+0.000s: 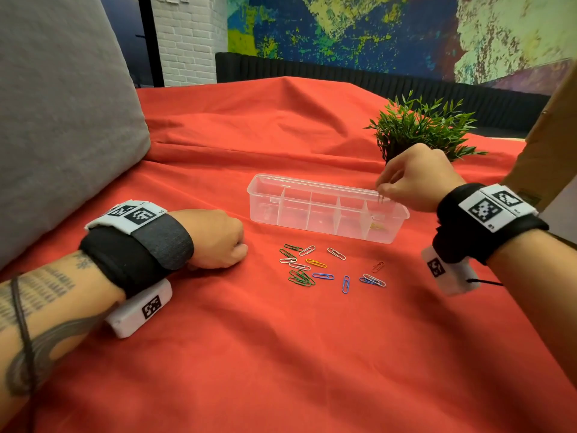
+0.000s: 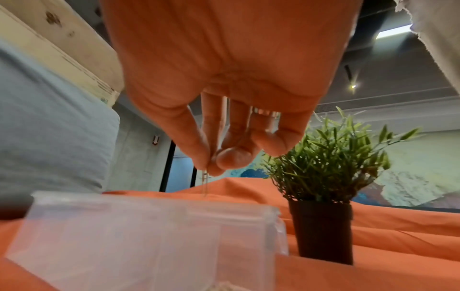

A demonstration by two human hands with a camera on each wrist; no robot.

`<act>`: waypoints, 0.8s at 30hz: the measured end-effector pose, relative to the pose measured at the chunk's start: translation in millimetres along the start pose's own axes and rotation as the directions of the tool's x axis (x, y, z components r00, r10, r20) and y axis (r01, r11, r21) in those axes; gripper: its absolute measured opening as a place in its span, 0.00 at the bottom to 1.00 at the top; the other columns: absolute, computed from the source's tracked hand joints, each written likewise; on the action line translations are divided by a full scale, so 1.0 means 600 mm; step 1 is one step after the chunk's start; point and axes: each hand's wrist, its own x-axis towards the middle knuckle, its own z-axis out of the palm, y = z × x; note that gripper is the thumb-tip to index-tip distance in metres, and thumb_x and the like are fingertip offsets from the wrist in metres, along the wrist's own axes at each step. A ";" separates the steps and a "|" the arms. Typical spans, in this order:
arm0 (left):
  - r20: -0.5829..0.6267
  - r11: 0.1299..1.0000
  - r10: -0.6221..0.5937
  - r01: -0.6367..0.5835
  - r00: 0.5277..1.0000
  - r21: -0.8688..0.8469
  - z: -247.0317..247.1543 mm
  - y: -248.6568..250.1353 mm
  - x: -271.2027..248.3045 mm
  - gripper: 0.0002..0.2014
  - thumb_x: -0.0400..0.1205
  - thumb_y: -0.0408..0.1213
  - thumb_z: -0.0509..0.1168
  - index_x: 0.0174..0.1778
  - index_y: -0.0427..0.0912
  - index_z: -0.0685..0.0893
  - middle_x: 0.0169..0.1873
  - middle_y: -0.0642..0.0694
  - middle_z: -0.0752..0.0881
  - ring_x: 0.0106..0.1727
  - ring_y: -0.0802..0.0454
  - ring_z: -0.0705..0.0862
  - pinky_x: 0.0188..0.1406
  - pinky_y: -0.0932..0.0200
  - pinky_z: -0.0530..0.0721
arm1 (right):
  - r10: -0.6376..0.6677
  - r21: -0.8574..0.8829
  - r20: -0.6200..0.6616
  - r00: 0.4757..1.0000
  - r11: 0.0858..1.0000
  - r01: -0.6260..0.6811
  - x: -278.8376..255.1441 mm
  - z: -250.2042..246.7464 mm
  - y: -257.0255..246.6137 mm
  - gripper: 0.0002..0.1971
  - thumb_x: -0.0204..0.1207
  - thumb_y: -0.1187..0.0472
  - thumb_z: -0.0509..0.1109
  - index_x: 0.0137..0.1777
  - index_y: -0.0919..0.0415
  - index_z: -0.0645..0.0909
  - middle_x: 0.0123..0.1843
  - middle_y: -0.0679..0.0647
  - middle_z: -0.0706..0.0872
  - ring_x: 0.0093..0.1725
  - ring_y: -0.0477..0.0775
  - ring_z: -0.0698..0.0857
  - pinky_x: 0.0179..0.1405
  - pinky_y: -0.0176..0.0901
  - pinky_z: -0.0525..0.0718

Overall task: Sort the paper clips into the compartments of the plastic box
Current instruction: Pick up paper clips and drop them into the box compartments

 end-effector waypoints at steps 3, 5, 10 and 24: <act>-0.005 1.000 0.002 -0.002 1.000 -0.006 0.001 0.000 0.000 0.22 0.88 0.51 0.54 0.38 0.40 0.83 0.43 0.36 0.95 0.48 0.34 0.92 0.53 0.49 0.90 | 0.098 -0.029 -0.021 0.995 0.995 -0.098 0.013 0.015 0.021 0.12 0.66 0.62 0.74 0.24 0.46 0.85 0.36 0.53 0.92 0.43 0.56 0.89 0.53 0.46 0.89; -0.006 1.000 0.003 -0.003 1.000 -0.014 0.001 0.000 0.001 0.22 0.88 0.51 0.54 0.37 0.41 0.82 0.42 0.36 0.96 0.47 0.35 0.92 0.52 0.49 0.90 | 0.137 -0.041 -0.018 0.990 0.990 -0.137 0.015 0.023 0.027 0.11 0.64 0.60 0.74 0.25 0.43 0.84 0.40 0.55 0.92 0.44 0.59 0.89 0.54 0.52 0.91; -0.010 1.000 0.007 -0.007 1.000 -0.010 0.002 0.000 0.003 0.22 0.89 0.50 0.54 0.34 0.41 0.80 0.41 0.36 0.95 0.46 0.35 0.91 0.49 0.51 0.87 | 0.047 -0.035 -0.113 0.993 0.998 -0.051 0.005 0.038 0.012 0.07 0.64 0.54 0.67 0.36 0.41 0.86 0.45 0.56 0.91 0.45 0.64 0.90 0.53 0.55 0.91; -0.018 1.000 0.000 -0.001 1.000 -0.021 0.003 0.000 0.003 0.23 0.89 0.50 0.54 0.33 0.41 0.78 0.40 0.36 0.95 0.44 0.35 0.91 0.48 0.51 0.86 | -0.294 -0.160 0.489 0.821 0.895 0.416 -0.081 0.107 -0.129 0.10 0.68 0.66 0.73 0.46 0.55 0.92 0.40 0.50 0.90 0.41 0.55 0.86 0.40 0.43 0.87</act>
